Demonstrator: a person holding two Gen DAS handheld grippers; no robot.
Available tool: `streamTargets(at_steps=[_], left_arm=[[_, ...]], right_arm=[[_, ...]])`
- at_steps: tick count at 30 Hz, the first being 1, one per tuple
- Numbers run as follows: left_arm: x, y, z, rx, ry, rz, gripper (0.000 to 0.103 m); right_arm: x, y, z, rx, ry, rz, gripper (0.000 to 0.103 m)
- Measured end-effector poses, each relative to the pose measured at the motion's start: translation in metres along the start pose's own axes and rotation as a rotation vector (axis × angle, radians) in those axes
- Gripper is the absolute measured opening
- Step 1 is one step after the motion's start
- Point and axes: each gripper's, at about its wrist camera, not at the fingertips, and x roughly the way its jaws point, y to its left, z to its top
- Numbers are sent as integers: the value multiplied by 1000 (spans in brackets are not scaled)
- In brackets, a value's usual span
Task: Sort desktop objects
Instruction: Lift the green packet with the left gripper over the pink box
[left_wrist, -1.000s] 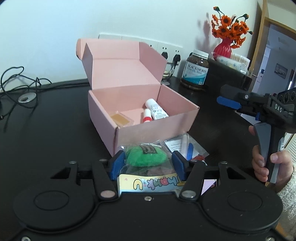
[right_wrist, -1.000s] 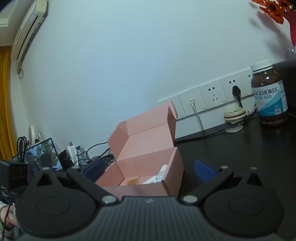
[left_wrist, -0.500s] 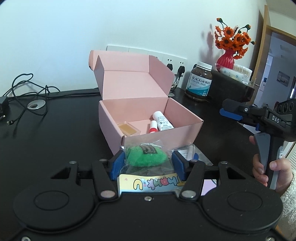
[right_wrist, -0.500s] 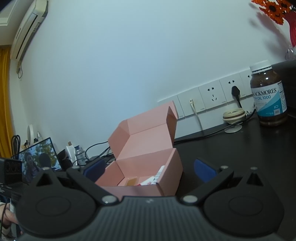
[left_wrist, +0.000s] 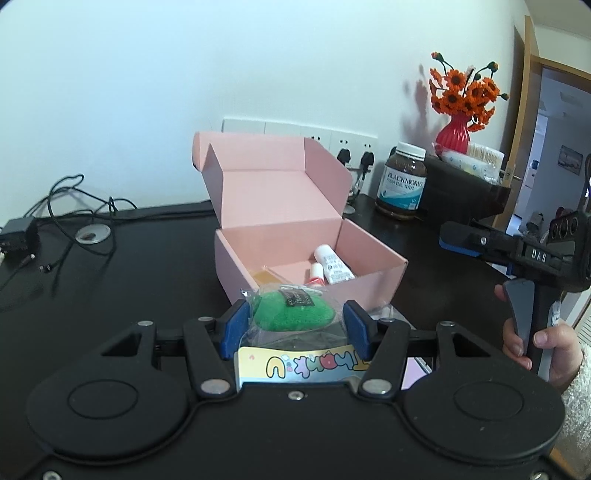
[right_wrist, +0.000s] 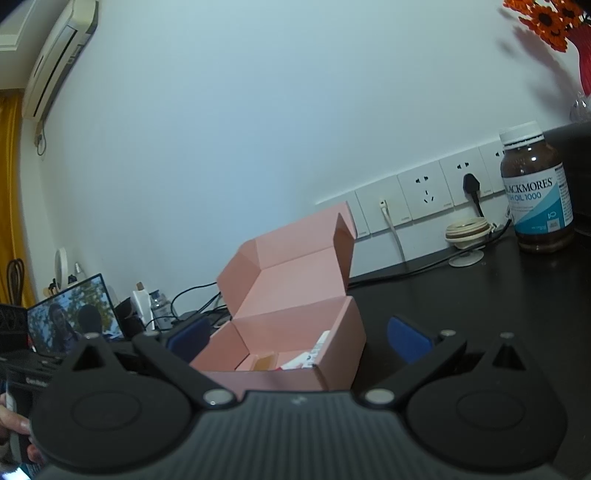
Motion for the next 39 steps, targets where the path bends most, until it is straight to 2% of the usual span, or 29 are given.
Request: streamTargets(at_steps=[8, 15, 28, 39], left_arm=[[0, 1, 23, 38, -25, 21, 57], [15, -4, 45, 72, -24, 27, 57], [64, -20, 71, 125, -14, 63, 58], [115, -33, 60, 142, 33, 114, 58]], right_arm=[[2, -1, 0, 13, 4, -33, 102], [8, -14, 2, 100, 37, -96, 102], [11, -25, 2, 164, 53, -72, 102], [13, -30, 2, 188, 61, -47, 102]])
